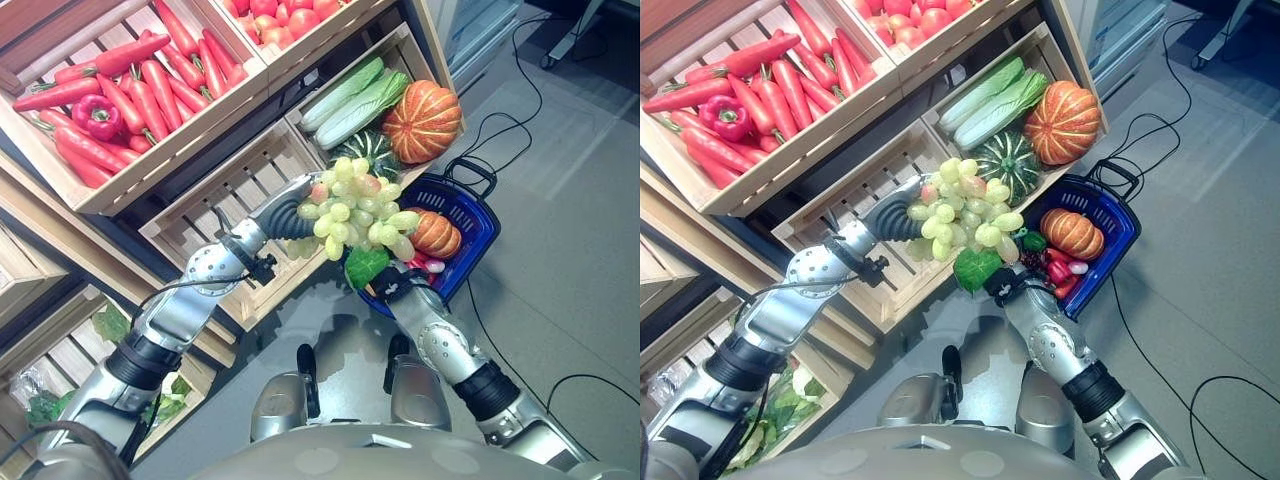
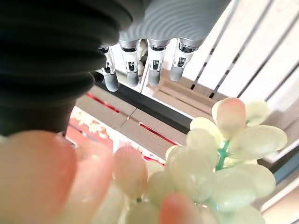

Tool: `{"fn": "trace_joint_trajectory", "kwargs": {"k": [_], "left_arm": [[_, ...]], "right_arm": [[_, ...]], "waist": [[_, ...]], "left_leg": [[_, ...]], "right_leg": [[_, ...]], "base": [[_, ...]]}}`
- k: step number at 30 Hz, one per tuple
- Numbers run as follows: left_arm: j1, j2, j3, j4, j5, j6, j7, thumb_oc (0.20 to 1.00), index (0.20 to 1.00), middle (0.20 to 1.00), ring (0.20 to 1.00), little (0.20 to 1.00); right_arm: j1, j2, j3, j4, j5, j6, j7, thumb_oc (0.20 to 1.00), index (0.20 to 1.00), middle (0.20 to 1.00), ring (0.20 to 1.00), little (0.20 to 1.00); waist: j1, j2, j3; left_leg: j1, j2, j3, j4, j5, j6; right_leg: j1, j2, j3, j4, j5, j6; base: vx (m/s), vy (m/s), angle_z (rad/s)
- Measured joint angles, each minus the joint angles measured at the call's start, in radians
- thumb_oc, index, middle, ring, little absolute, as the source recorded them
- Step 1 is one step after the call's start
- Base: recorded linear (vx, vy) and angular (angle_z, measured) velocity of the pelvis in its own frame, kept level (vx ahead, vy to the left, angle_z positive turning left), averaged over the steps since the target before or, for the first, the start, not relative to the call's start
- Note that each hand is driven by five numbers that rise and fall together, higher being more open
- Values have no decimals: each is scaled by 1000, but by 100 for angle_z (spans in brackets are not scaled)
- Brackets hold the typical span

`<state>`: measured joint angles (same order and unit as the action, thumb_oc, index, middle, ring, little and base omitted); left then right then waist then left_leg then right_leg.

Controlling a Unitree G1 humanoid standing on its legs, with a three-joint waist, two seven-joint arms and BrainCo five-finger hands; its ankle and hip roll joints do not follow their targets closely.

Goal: Pick up fruits and vegetables into the basket

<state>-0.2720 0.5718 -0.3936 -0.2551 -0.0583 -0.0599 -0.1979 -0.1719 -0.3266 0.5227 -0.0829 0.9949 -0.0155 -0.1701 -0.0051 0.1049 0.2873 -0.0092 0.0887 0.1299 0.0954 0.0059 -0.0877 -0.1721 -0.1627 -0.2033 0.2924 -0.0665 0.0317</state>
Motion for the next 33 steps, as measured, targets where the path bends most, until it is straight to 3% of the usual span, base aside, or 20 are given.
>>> {"fn": "trace_joint_trajectory", "kwargs": {"k": [6,15,20,24,33], "left_arm": [[43,-28,18,-2,-118,100,-53,200,200,200,200,200],[57,-53,43,-2,-160,154,-104,200,200,200,200,200],[72,-56,46,-3,-285,282,-200,200,200,200,200,200],[75,-64,45,-3,-315,342,-225,200,200,200,200,200],[68,-65,43,-2,-315,389,-264,200,200,200,200,200]], "right_arm": [[-7,-26,-17,-9,-206,39,4,1000,1000,1000,1000,1000],[-39,-60,-52,-93,-462,49,-46,1000,1000,1000,1000,1000],[-41,-102,-57,-100,-607,66,-56,1000,1000,1000,1000,1000],[-44,-120,-56,-113,-651,84,-45,1000,1000,1000,1000,1000],[-135,-175,-50,-113,-745,146,38,1000,1000,1000,1000,1000]], "waist": [[0,0,0],[-2,0,1],[-6,0,4],[-16,1,18],[-26,7,62]], "left_leg": [[-4,0,2,-2,0,0],[-3,-1,6,-14,0,1],[-3,-2,12,-22,-1,2],[1,-2,17,-28,-1,2],[5,-1,28,-34,-1,2]], "right_leg": [[-6,1,2,-2,0,0],[-6,3,3,-13,3,4],[-13,4,7,-16,3,5],[-13,5,11,-21,3,5],[-14,11,23,-28,6,8]], "base": [[0,0,0],[-3,2,0],[-10,20,-2],[-13,30,-4],[-6,4,-3]]}}
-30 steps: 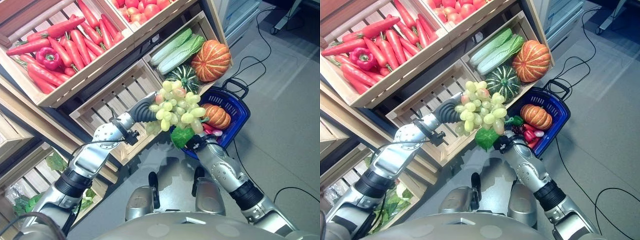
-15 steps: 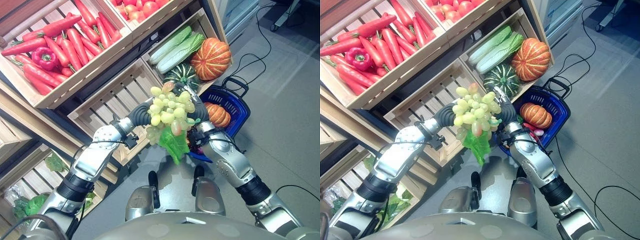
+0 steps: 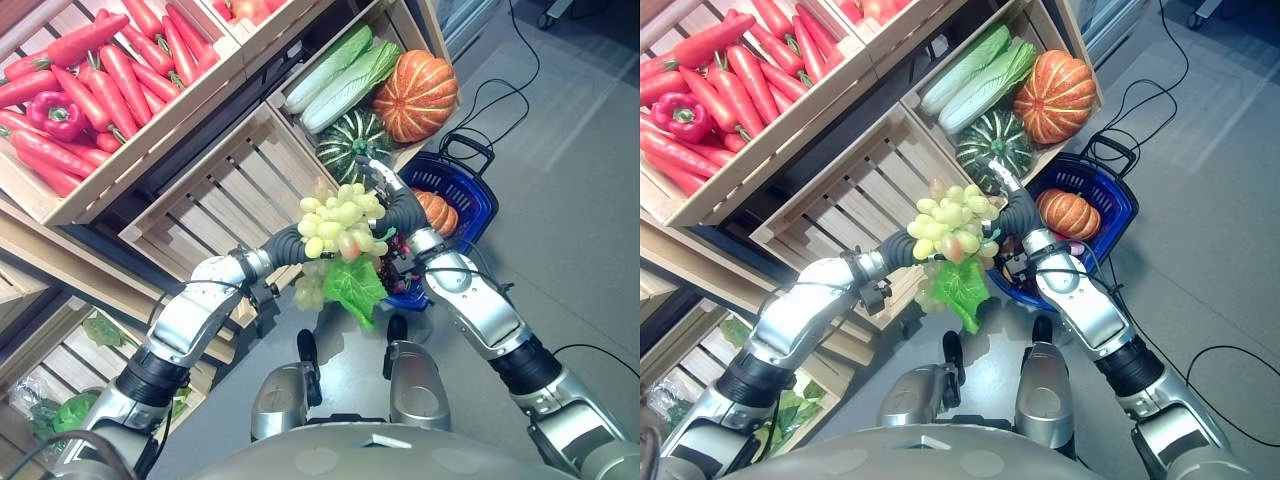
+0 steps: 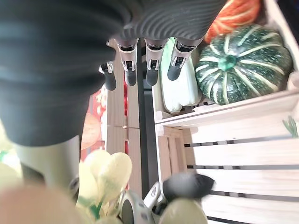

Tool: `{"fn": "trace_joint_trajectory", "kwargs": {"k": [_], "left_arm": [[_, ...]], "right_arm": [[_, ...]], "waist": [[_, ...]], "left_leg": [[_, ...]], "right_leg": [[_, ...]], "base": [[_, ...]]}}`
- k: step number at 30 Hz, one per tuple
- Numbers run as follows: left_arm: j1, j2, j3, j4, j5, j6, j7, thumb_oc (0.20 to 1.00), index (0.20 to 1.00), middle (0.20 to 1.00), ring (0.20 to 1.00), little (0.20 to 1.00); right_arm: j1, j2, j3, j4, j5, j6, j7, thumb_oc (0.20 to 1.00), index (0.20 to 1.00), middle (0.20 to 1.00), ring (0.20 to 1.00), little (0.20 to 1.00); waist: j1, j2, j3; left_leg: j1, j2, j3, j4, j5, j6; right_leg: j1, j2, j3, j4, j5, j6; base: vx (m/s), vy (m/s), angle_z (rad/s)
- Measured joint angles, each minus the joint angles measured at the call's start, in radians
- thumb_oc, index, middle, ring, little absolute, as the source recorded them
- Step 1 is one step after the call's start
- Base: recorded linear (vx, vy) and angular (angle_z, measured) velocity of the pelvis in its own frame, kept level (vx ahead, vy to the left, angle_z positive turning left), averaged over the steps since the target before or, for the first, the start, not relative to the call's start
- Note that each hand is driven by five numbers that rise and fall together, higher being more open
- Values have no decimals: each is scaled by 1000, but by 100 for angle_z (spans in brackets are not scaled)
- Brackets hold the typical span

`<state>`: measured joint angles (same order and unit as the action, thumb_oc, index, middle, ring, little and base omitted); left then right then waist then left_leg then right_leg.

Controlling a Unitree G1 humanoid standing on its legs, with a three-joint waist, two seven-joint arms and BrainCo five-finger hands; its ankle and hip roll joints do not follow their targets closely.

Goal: Pick up fruits and vegetables into the basket

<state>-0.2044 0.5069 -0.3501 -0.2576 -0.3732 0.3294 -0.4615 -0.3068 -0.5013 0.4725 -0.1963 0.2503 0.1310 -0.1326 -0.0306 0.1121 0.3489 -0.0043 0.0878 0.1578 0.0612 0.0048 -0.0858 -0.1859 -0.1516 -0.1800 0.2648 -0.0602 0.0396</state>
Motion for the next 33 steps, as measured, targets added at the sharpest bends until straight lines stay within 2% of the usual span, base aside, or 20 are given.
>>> {"fn": "trace_joint_trajectory", "kwargs": {"k": [8,11,17,23,25,26,27,28,33], "left_arm": [[-1,24,-8,9,0,59,-87,200,200,200,200,200],[-2,44,-33,20,-8,97,-125,200,200,200,200,200],[-4,51,-93,41,-106,189,-167,200,200,200,200,200],[-6,52,-126,63,-118,188,-169,200,200,200,200,200],[-6,51,-136,84,-118,172,-169,200,200,200,200,200],[-6,52,-140,87,-116,167,-168,200,200,200,200,200],[-6,54,-144,90,-112,156,-159,200,200,200,200,200],[-6,56,-146,97,-100,146,-154,200,200,200,200,200],[-4,63,-145,142,-55,100,-133,200,200,200,200,200]], "right_arm": [[-105,-50,56,0,-67,60,185,1000,1000,1000,1000,1000],[-149,-84,97,0,-115,75,280,1000,1000,1000,1000,1000],[-172,-106,178,0,-136,84,383,1000,1000,1000,1000,1000],[-172,-114,191,6,-123,95,432,1000,1000,1000,1000,1000],[-172,-114,198,21,-113,122,455,1000,1000,1000,1000,1000],[-172,-114,203,33,-114,135,467,595,595,595,595,595],[-172,-116,205,43,-113,145,480,310,310,310,310,310],[-172,-116,205,46,-113,153,489,200,200,200,200,200],[-161,-106,204,63,-113,175,509,200,200,200,200,200]], "waist": [[8,1,3],[7,1,3],[7,1,3],[1,1,3],[0,1,3],[1,1,3],[1,1,3],[1,1,3],[1,0,2]], "left_leg": [[0,0,-5,1,0,0],[10,0,-13,1,0,0],[10,-1,-14,2,0,0],[11,-2,-13,4,0,1],[11,-2,-13,5,0,1],[11,-2,-13,6,0,1],[12,-2,-13,6,0,1],[12,-2,-13,7,0,1],[16,-2,-13,7,1,2]], "right_leg": [[4,-1,-5,1,0,0],[20,-2,-14,0,0,0],[20,-5,-14,2,0,0],[20,-5,-13,6,0,0],[19,-5,-13,8,0,0],[19,-6,-13,10,0,0],[19,-6,-12,11,0,0],[19,-6,-12,12,0,0],[19,-6,-6,16,0,0]], "base": [[6,-4,1],[28,-7,6],[5,0,1],[0,0,0],[0,0,0],[0,0,0],[0,0,0],[0,0,0],[0,0,0]]}}
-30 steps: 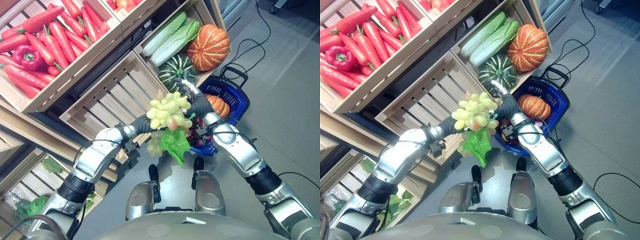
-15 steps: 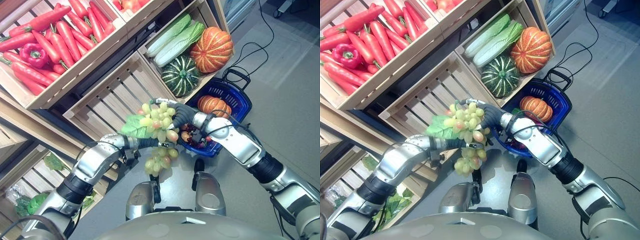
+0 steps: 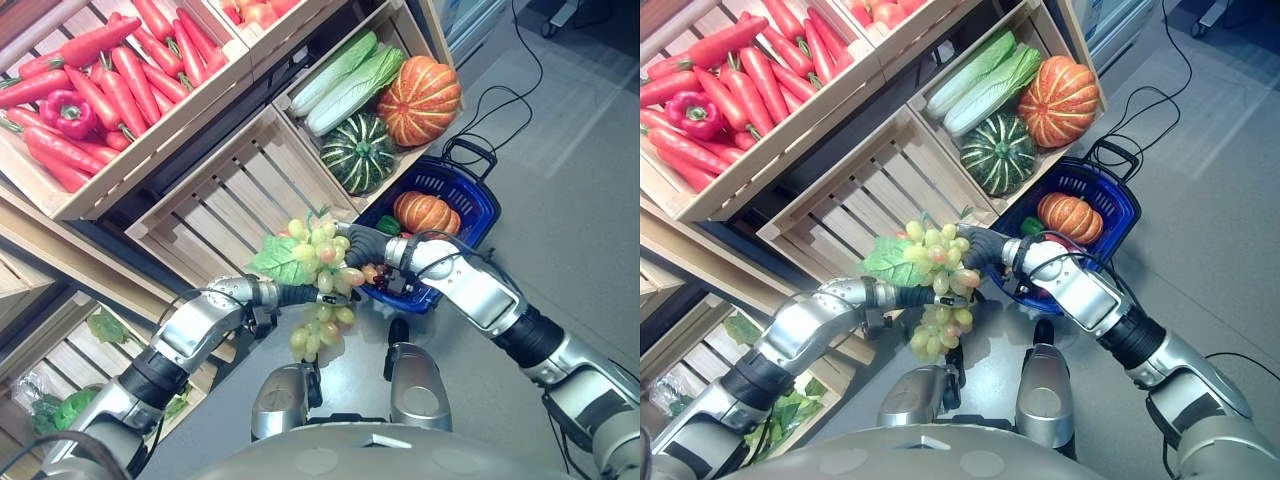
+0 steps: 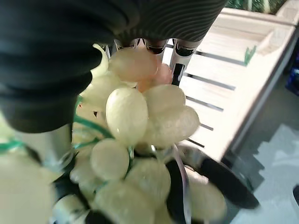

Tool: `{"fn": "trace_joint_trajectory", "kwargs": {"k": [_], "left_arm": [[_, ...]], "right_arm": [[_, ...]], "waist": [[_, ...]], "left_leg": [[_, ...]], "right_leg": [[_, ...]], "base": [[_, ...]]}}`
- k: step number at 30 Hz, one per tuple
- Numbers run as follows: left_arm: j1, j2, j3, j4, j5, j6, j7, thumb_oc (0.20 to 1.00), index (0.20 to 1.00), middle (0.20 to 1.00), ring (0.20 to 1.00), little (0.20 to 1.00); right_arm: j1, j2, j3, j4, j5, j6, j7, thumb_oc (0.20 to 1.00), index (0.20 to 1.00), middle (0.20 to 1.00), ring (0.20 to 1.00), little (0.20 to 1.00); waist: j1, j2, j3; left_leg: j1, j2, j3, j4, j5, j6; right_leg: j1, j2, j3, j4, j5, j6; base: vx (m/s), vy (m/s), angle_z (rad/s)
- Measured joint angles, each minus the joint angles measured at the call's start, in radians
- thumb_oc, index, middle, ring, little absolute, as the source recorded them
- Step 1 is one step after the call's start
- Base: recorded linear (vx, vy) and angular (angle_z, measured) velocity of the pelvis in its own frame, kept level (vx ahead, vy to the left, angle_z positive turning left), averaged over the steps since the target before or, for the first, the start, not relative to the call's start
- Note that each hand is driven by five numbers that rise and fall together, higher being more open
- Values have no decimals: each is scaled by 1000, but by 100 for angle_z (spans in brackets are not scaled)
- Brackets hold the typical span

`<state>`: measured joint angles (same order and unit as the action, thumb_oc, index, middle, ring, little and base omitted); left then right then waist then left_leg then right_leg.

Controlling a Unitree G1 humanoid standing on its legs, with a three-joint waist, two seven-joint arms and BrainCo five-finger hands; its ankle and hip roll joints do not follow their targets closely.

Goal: Pick up fruits and vegetables into the basket

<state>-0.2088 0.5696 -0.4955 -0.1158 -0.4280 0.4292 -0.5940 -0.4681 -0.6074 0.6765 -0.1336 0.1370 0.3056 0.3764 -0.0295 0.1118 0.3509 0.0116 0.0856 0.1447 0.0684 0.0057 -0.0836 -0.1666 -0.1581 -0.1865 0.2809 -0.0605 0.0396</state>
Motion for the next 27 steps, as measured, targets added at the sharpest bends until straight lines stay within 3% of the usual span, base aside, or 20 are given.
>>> {"fn": "trace_joint_trajectory", "kwargs": {"k": [12,13,14,19,22,27], "left_arm": [[4,-8,1,-10,-1,-38,-8,200,200,200,200,200],[4,-11,2,-12,-2,-31,-8,416,416,416,416,416],[4,-11,3,-14,-2,-18,-8,1000,1000,1000,1000,1000],[4,-12,11,-25,-25,80,2,1000,1000,1000,1000,1000],[10,-44,28,-26,-28,163,-50,1000,1000,1000,1000,1000],[21,-50,-1,-22,-25,133,-172,1000,1000,1000,1000,1000]], "right_arm": [[99,10,-71,19,46,-5,-64,200,200,200,200,200],[114,18,-81,23,62,-12,-75,200,200,200,200,200],[123,24,-81,31,73,-19,-86,200,200,200,200,200],[183,37,-96,37,145,-31,-126,200,200,200,200,200],[201,59,-93,90,197,-84,-161,200,200,200,200,200],[222,79,-82,142,199,-159,-217,200,200,200,200,200]], "waist": [[-2,-5,-1],[-2,-6,-1],[-3,-6,-1],[-7,-9,1],[-6,-9,1],[-26,-9,2]], "left_leg": [[1,-1,0,0,0,0],[1,-1,0,0,0,0],[1,-1,1,0,0,0],[2,-1,2,-1,0,0],[1,-1,1,-1,0,0],[-7,-3,6,-2,0,2]], "right_leg": [[0,0,1,0,0,0],[0,0,1,0,0,0],[0,0,2,0,0,0],[0,1,4,0,0,0],[-1,1,4,-1,0,0],[-13,-1,8,-1,0,1]], "base": [[0,0,0],[0,0,0],[0,0,0],[0,0,0],[-22,35,0],[-26,41,-2]]}}
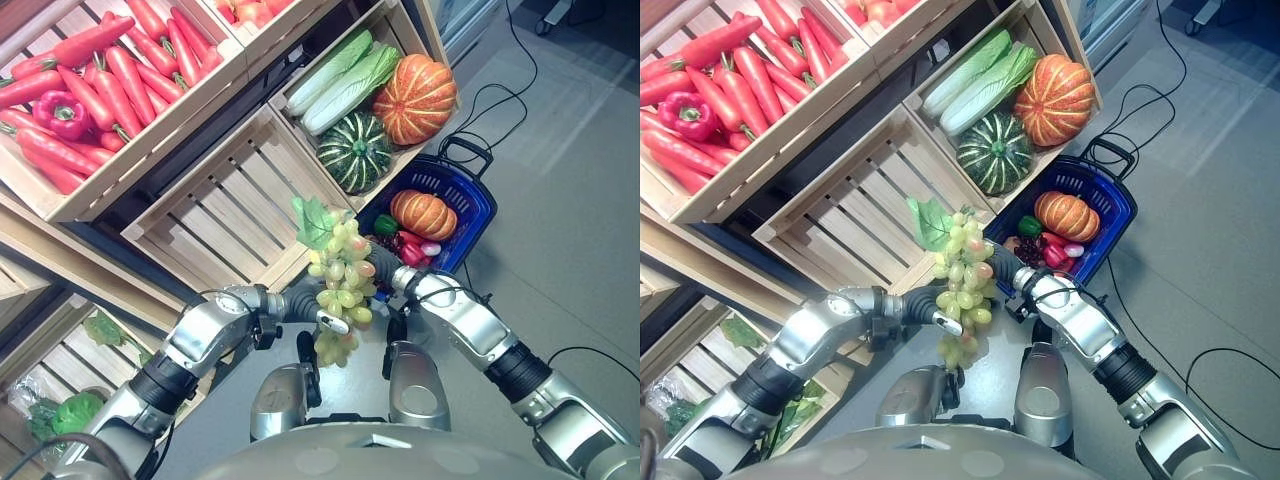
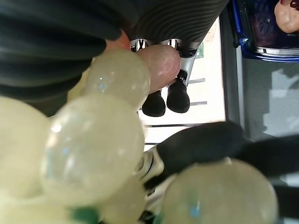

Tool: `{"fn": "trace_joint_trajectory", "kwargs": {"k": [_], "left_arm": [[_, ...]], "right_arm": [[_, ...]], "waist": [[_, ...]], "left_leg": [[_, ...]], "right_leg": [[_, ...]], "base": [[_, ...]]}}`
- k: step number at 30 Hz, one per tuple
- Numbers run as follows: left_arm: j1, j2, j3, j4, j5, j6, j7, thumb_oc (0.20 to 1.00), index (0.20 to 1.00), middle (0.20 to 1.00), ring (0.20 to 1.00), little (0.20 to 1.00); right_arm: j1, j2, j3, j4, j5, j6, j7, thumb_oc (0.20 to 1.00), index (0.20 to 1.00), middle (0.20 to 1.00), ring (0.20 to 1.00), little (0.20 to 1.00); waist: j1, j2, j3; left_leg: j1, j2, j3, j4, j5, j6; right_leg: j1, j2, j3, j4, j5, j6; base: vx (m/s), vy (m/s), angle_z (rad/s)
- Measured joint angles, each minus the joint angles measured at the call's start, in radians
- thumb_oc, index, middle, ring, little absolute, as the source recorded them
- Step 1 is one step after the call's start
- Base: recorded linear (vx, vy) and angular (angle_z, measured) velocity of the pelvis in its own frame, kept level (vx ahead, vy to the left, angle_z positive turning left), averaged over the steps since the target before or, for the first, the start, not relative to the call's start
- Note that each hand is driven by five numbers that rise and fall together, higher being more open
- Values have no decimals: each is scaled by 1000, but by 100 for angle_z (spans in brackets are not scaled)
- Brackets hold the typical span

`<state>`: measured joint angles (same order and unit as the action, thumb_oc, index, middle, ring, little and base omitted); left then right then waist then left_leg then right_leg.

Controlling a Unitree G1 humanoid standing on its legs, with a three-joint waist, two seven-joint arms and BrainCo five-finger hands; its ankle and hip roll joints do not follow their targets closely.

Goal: Pick up fruits and vegetables into the basket

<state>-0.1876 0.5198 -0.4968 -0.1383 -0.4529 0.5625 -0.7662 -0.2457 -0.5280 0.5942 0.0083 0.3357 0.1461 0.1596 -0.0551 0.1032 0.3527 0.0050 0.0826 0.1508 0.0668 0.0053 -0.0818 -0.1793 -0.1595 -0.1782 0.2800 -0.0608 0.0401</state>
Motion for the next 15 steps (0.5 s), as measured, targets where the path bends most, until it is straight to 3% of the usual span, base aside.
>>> {"fn": "trace_joint_trajectory", "kwargs": {"k": [3,7,13,15], "left_arm": [[-4,10,2,0,-2,12,-13,1000,1000,1000,1000,1000],[12,9,7,20,-39,82,7,1000,1000,1000,1000,1000],[111,9,58,144,-15,-4,196,1000,1000,1000,1000,1000],[137,8,119,176,24,-24,198,1000,1000,1000,1000,1000]], "right_arm": [[1,-9,-4,-7,13,-25,-14,200,200,200,200,200],[5,-36,-51,-13,47,-54,-32,200,200,200,200,200],[8,-89,-242,-16,89,-92,-76,200,200,200,200,200],[10,-100,-299,-19,98,-102,-89,200,200,200,200,200]], "waist": [[-13,4,6],[-31,16,28],[-25,44,84],[-20,51,104]], "left_leg": [[-1,0,15,-1,-1,1],[-6,1,23,-2,-1,1],[-20,3,34,1,-1,1],[-46,3,27,14,-1,0]], "right_leg": [[-7,1,8,0,0,0],[-23,5,20,1,0,0],[-44,7,24,17,1,-2],[-62,3,17,21,1,-3]], "base": [[-14,3,-10],[-23,-7,-8],[-41,-38,-3],[-73,-46,10]]}}
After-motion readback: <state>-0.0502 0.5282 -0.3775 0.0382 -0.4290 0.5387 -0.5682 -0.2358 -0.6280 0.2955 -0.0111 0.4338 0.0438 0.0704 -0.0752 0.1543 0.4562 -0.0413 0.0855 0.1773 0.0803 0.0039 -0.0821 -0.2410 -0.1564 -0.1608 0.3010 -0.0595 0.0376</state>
